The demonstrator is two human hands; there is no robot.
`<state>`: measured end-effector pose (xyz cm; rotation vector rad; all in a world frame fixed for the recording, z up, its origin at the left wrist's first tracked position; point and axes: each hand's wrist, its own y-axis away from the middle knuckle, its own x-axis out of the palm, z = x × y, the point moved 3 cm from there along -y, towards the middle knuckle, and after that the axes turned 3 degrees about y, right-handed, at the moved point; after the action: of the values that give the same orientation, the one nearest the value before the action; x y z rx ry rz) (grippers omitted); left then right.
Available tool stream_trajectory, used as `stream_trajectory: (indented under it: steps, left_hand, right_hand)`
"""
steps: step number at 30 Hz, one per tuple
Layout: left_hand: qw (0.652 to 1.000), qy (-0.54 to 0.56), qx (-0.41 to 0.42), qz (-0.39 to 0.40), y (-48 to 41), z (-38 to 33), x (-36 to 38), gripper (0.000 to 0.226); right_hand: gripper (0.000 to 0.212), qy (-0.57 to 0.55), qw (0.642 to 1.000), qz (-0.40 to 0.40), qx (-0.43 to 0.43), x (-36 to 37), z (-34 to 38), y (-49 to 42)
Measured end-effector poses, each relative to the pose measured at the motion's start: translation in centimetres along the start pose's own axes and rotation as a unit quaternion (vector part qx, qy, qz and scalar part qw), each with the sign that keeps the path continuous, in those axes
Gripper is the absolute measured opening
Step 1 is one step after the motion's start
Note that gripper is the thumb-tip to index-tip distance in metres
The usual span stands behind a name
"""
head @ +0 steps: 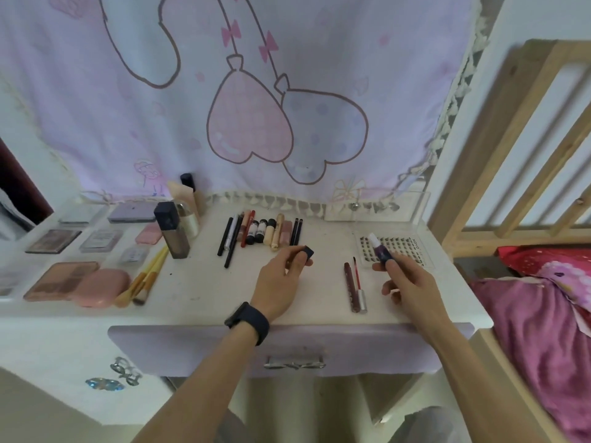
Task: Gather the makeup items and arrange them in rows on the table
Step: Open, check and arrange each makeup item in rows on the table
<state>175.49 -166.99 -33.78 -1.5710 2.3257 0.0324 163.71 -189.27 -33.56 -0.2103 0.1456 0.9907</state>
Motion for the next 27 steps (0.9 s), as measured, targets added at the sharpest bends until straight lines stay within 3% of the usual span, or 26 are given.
stream_trajectory:
  steps: [6,10,17,27]
  left_hand:
    - [0.999,-0.031,-0.018,-0.025,0.6,1.8,-4.2,0.017]
    - [0.998,-0.058,-0.024,-0.009,1.1,2.2,-4.1,0.02]
    - [0.987,-0.152,0.02,-0.058,0.8,2.5,-4.2,0.021]
    - [0.949,-0.311,0.056,-0.011,0.7,3.3,-5.8,0.026]
  right_hand:
    - [0.01,0.01,0.999,0.044,0.018,2.9,0.8,0.7]
    - [0.014,-0.006,0.998,0.051,0.029,4.6,1.6,0.8]
    - [0.015,0.18,0.979,0.047,-0.086,7.1,2.5,0.3]
    - [0.027,0.37,0.918,0.102,-0.099,14.4,3.6,-1.3]
